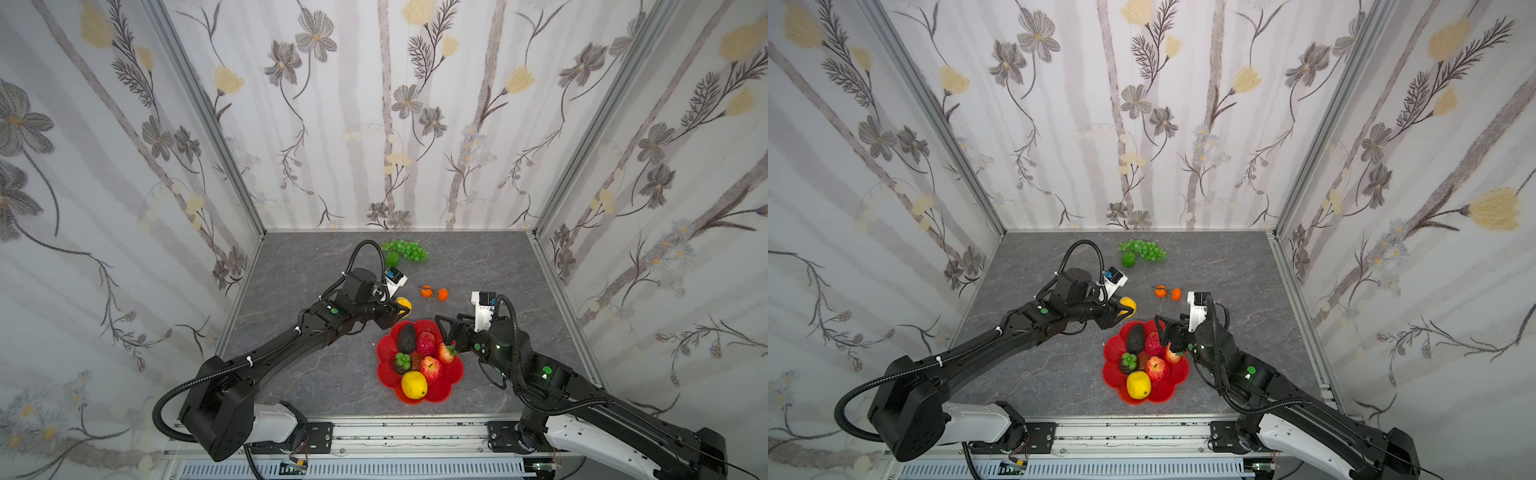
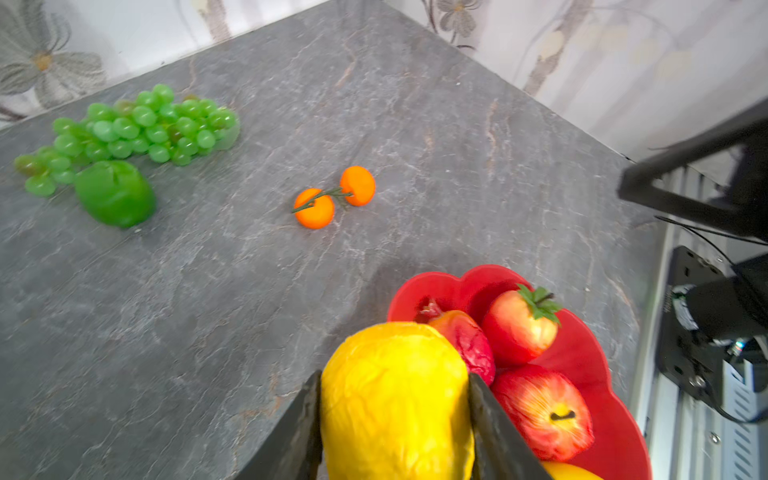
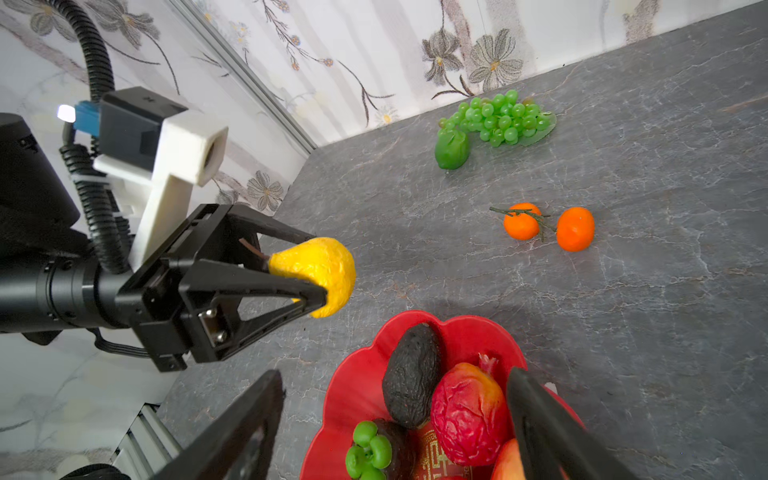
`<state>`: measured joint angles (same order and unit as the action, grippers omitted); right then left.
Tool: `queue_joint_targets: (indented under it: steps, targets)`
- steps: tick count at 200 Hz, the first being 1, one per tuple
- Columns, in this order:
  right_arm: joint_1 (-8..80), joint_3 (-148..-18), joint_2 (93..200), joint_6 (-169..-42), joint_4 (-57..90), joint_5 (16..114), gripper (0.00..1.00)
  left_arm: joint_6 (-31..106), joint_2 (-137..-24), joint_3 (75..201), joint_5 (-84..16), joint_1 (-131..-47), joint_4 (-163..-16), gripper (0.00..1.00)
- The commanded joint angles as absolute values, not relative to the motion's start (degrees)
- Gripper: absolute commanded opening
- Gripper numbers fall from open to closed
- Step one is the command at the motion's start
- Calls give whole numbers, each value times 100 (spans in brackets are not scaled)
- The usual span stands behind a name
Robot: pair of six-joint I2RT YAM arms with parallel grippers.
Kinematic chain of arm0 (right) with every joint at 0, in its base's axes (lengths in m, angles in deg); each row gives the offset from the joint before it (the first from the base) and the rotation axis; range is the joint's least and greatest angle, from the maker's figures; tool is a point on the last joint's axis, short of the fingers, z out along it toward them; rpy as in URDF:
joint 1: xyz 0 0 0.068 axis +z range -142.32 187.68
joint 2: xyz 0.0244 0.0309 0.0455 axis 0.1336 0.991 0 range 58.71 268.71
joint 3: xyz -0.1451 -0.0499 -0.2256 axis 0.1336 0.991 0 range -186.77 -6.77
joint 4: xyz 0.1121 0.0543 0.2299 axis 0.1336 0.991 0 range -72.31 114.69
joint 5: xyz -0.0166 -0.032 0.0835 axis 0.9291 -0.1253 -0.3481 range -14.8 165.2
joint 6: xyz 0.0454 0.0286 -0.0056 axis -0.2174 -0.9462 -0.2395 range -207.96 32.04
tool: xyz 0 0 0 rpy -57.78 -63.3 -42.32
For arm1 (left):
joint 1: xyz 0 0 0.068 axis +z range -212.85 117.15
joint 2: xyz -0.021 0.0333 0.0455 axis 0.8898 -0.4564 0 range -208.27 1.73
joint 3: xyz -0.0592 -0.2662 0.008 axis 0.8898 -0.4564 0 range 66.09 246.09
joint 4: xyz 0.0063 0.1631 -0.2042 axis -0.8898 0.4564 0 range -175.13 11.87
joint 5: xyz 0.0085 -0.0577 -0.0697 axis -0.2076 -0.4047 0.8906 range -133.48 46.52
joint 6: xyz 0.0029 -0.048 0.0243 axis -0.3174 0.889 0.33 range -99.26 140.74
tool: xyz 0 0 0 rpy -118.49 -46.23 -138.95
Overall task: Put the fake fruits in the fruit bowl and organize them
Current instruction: 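Carry the pear over the bowl with the left gripper while the right arm retracts, then lower the pear into the bowl and open the left gripper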
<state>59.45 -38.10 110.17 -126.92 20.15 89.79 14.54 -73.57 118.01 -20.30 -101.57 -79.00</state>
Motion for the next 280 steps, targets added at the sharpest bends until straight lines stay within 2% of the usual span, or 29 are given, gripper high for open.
queue_joint_targets:
  steps: [1, 53, 105, 174, 280]
  targets:
    - [5936, -3706, 10839, -12830, 2001, 8973, 83, 1150, -7131, 11685, -1741, -10399, -8063, 44]
    - [5936, -3313, 10120, -13305, 2387, 9386, 83, 1854, -6733, 11434, -2890, -11222, -7623, 43]
    - [5926, -2944, 9738, -13619, 2428, 9369, 83, 2628, -6569, 11164, -4148, -11927, -6752, 42]
    - [5927, -2698, 9686, -13770, 2323, 9231, 83, 3801, -6768, 11147, -5468, -11751, -6103, 43]
    - [5927, -2547, 9642, -13927, 2294, 9227, 83, 4410, -7509, 11240, -5062, -11533, -6376, 45]
